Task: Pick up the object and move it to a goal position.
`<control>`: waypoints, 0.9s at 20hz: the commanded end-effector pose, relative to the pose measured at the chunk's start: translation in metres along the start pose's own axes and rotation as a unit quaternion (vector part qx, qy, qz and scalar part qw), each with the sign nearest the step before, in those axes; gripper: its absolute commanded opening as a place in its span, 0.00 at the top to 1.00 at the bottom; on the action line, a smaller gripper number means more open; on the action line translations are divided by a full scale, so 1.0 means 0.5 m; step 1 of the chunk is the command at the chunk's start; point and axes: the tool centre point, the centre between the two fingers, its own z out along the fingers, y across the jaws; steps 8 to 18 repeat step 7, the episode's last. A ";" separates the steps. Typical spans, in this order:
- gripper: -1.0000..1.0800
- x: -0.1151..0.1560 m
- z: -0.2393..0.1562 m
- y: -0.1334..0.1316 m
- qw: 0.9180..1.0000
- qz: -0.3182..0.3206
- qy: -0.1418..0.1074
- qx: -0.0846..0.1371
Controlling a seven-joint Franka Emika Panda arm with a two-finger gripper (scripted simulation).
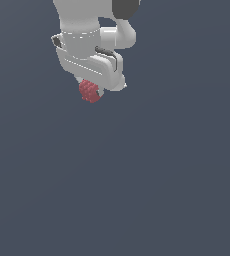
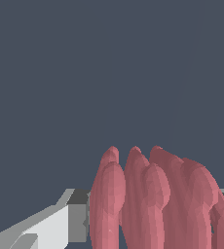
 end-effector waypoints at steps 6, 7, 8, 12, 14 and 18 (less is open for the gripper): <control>1.00 0.003 -0.003 0.000 1.000 -0.001 0.000 0.000; 1.00 0.002 -0.003 0.000 1.000 -0.001 0.000 0.000; 1.00 0.002 -0.003 0.000 1.000 -0.001 0.000 0.000; 1.00 0.002 -0.003 0.000 1.000 -0.001 0.000 0.000; 1.00 0.002 -0.003 0.000 1.000 -0.001 0.000 0.000; 1.00 0.002 -0.003 0.000 1.000 -0.001 0.000 0.000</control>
